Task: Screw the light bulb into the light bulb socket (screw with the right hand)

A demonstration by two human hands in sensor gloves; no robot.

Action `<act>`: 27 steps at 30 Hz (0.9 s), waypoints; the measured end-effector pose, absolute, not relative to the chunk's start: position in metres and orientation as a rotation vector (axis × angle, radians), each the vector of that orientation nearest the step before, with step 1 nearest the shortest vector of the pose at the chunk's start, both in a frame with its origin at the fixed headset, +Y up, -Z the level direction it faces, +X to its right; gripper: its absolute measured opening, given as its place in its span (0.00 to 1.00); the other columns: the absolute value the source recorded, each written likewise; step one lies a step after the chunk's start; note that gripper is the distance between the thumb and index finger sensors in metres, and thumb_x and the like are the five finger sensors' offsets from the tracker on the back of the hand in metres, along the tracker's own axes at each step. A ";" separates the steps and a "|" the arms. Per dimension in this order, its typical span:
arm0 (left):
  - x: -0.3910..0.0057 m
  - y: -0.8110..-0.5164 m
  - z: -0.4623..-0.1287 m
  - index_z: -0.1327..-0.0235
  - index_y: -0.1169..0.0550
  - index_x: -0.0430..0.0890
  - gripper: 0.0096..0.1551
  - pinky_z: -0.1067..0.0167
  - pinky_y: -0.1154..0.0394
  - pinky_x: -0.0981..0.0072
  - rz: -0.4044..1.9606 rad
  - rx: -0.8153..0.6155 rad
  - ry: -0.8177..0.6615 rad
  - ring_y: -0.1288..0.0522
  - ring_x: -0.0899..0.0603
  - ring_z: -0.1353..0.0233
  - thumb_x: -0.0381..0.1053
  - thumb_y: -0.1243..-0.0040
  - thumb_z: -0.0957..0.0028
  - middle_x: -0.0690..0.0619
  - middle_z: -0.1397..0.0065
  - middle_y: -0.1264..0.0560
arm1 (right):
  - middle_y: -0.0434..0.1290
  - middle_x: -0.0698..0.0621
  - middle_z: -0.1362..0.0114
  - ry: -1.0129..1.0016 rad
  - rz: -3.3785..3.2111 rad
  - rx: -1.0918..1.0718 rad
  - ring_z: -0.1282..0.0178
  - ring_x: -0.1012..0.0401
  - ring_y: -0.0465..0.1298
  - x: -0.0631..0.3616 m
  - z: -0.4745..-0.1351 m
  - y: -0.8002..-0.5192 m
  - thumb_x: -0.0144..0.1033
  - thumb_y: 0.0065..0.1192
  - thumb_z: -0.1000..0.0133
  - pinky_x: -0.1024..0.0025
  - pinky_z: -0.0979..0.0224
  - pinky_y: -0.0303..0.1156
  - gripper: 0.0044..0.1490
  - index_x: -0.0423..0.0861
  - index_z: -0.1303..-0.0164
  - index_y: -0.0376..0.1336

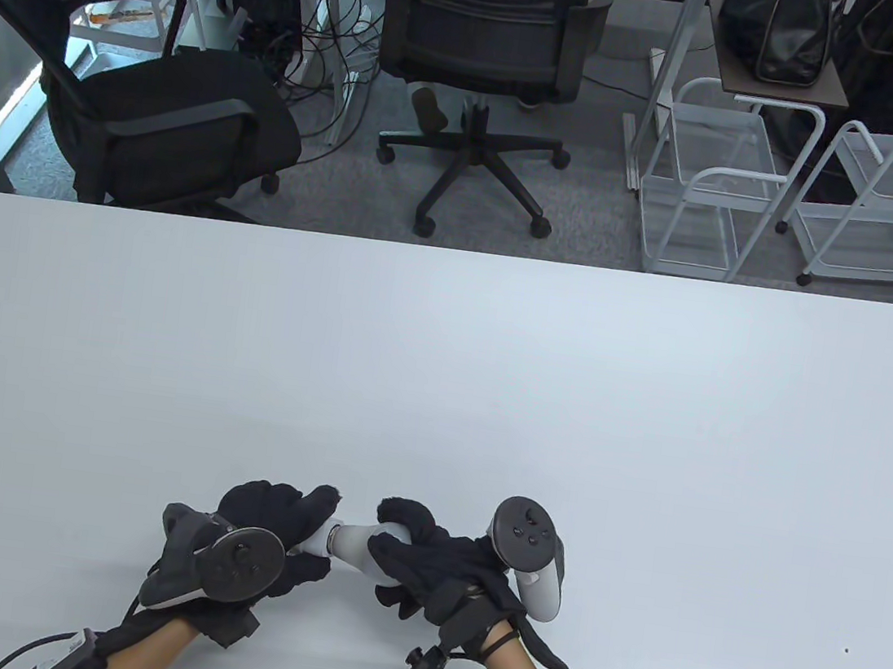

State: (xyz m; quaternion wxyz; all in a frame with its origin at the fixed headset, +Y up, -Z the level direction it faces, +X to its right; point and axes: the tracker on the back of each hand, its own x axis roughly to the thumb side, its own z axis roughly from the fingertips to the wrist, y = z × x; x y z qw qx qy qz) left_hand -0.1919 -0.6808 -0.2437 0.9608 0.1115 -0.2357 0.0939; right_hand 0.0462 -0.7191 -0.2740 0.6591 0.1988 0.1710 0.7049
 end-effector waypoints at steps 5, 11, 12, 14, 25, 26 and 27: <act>-0.191 -0.680 -0.245 0.29 0.25 0.48 0.45 0.32 0.30 0.37 0.176 0.219 -0.473 0.21 0.42 0.47 0.65 0.25 0.58 0.42 0.47 0.20 | 0.63 0.19 0.39 0.375 1.680 0.525 0.52 0.38 0.75 0.049 -0.272 -0.718 0.45 0.55 0.35 0.50 0.55 0.75 0.41 0.31 0.25 0.47; -0.185 -0.678 -0.241 0.30 0.23 0.44 0.45 0.34 0.31 0.35 0.125 0.211 -0.519 0.20 0.40 0.48 0.64 0.25 0.58 0.39 0.49 0.19 | 0.65 0.18 0.45 0.355 1.688 0.505 0.58 0.41 0.77 0.045 -0.274 -0.717 0.43 0.58 0.38 0.55 0.61 0.76 0.39 0.28 0.29 0.52; -0.184 -0.678 -0.241 0.30 0.23 0.44 0.45 0.34 0.31 0.35 0.100 0.213 -0.524 0.20 0.40 0.48 0.64 0.25 0.58 0.39 0.49 0.19 | 0.65 0.17 0.46 0.357 1.680 0.496 0.58 0.41 0.77 0.044 -0.273 -0.718 0.43 0.57 0.38 0.55 0.62 0.77 0.39 0.28 0.30 0.52; -0.184 -0.679 -0.241 0.30 0.24 0.44 0.45 0.35 0.31 0.34 0.106 0.204 -0.520 0.20 0.39 0.48 0.64 0.25 0.58 0.38 0.49 0.19 | 0.66 0.17 0.47 0.366 1.672 0.466 0.59 0.42 0.77 0.043 -0.272 -0.719 0.43 0.57 0.38 0.56 0.63 0.77 0.40 0.27 0.30 0.52; -0.178 -0.688 -0.243 0.21 0.35 0.53 0.45 0.29 0.40 0.31 0.062 0.172 -0.501 0.31 0.31 0.29 0.60 0.30 0.51 0.35 0.27 0.31 | 0.66 0.19 0.46 0.344 1.691 0.459 0.59 0.42 0.77 0.043 -0.270 -0.718 0.44 0.56 0.36 0.56 0.62 0.77 0.39 0.28 0.30 0.51; -0.177 -0.688 -0.242 0.22 0.34 0.53 0.44 0.28 0.40 0.31 0.048 0.186 -0.499 0.31 0.30 0.29 0.60 0.30 0.51 0.35 0.27 0.31 | 0.66 0.19 0.46 0.341 1.695 0.468 0.59 0.42 0.77 0.043 -0.270 -0.718 0.44 0.56 0.36 0.56 0.62 0.76 0.39 0.28 0.30 0.51; -0.176 -0.687 -0.242 0.24 0.32 0.52 0.43 0.28 0.41 0.30 0.039 0.193 -0.500 0.32 0.29 0.28 0.60 0.29 0.52 0.35 0.26 0.32 | 0.65 0.19 0.46 0.345 1.696 0.477 0.59 0.42 0.77 0.042 -0.270 -0.717 0.44 0.56 0.37 0.55 0.62 0.76 0.39 0.28 0.30 0.51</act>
